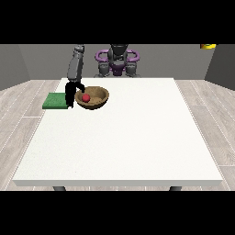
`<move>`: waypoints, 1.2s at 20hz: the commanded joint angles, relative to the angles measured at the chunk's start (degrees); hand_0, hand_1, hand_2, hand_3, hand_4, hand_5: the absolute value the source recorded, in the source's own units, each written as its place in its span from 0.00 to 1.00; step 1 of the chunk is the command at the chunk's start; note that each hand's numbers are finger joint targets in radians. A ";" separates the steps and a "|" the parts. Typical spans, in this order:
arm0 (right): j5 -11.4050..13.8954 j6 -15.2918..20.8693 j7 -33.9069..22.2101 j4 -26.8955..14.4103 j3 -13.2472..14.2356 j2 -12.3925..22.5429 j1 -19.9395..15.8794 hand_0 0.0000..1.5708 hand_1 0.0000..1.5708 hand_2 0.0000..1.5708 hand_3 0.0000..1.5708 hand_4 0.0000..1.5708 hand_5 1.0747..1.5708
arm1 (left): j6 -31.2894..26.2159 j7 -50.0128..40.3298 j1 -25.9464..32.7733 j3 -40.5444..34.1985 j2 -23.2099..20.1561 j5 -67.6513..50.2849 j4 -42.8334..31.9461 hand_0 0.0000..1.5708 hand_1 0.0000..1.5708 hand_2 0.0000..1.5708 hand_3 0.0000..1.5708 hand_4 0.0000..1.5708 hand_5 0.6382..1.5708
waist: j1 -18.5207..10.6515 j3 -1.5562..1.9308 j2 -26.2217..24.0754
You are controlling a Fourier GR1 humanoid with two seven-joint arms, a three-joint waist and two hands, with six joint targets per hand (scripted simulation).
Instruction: Pick the cup and pour the ball into the bowl, then pick the bowl and place it on the pad
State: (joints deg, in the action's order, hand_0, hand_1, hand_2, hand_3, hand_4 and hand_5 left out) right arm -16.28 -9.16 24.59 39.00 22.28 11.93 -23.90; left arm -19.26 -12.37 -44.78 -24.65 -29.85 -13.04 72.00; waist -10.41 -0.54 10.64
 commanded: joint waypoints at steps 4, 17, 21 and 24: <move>-0.56 -0.43 3.25 -5.89 1.87 3.41 -3.49 0.00 0.00 0.00 0.00 0.29 0.95 | -0.76 -0.94 1.66 -0.30 -1.07 -2.64 4.60 0.00 0.00 0.00 0.00 0.65 0.97 | -2.57 0.62 4.30; 2.36 10.37 -2.91 -11.16 0.24 2.37 -1.88 0.94 0.94 1.00 0.29 0.40 0.84 | -2.76 -1.99 2.51 -2.45 -5.56 -5.66 3.82 0.00 0.00 0.00 0.00 0.65 0.96 | -1.36 0.57 4.50; 5.79 15.40 -0.30 -10.32 -1.14 4.49 0.87 1.00 1.00 1.00 1.00 0.58 0.81 | -4.20 -2.50 0.45 -4.58 -7.35 -8.87 2.70 0.00 0.00 0.00 0.00 0.67 0.95 | -2.54 0.51 6.96; 6.16 15.63 -1.47 -8.81 -1.67 6.69 2.89 1.00 1.00 1.00 0.90 0.59 0.91 | -4.68 -0.89 1.80 -5.21 -7.12 -9.02 2.73 0.00 0.00 0.00 0.00 0.71 0.94 | -2.38 0.38 6.14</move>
State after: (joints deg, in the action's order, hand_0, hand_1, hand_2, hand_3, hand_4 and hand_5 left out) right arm -13.92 3.23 30.16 35.75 21.51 13.14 -26.01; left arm -23.03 -13.73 -43.21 -28.58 -35.87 -21.01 75.36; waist -13.67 -1.80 14.13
